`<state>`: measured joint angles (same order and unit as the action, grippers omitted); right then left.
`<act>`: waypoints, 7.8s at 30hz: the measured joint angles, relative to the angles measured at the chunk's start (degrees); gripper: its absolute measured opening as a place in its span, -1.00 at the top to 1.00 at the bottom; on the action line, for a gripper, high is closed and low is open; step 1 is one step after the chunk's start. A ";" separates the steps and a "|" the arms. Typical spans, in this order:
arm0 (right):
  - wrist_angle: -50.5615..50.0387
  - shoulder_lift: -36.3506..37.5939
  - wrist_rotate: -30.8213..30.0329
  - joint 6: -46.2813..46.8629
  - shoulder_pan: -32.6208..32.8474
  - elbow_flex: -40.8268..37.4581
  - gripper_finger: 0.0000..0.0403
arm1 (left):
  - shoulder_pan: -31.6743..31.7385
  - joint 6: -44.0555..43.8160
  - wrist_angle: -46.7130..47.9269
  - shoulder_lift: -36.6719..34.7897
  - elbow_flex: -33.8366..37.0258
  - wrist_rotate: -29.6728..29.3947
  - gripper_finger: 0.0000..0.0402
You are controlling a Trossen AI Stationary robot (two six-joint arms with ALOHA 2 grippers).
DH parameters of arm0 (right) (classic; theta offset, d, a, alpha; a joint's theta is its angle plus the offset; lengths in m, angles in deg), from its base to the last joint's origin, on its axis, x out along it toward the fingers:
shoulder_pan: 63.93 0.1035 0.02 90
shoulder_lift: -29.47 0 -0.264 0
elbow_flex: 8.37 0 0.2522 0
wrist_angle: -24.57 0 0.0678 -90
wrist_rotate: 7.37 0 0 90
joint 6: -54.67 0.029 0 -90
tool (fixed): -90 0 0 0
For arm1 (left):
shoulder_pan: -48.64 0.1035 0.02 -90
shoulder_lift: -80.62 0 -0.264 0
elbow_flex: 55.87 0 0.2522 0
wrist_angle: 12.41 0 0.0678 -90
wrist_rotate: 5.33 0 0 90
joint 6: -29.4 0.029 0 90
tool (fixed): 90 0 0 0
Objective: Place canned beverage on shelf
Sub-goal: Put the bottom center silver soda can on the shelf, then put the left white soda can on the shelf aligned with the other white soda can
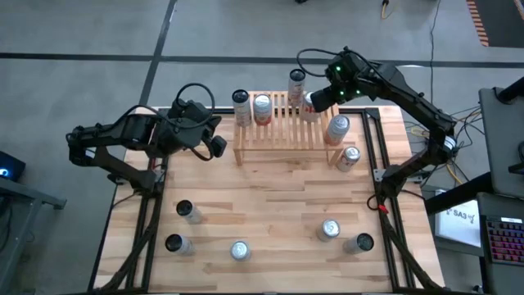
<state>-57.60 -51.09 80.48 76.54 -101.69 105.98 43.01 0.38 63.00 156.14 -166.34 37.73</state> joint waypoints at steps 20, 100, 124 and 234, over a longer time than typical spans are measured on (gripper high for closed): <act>1.76 -1.41 -2.37 -1.69 0.30 0.00 0.95 | 0.00 0.42 -0.26 0.00 0.02 0.00 1.00; 7.88 4.71 -1.97 -3.36 5.27 2.80 0.95 | -10.57 -38.85 28.82 3.11 0.24 52.97 1.00; 7.74 4.68 -1.97 -3.89 5.27 2.80 0.95 | -24.22 -49.52 22.83 -13.79 20.41 37.94 1.00; 7.83 6.89 -2.39 -5.02 5.25 2.80 0.95 | -24.13 -86.99 15.81 6.84 32.04 40.52 -0.55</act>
<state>-49.77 -44.20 78.09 71.51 -96.44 108.78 18.88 -86.61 78.81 162.99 -134.30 78.26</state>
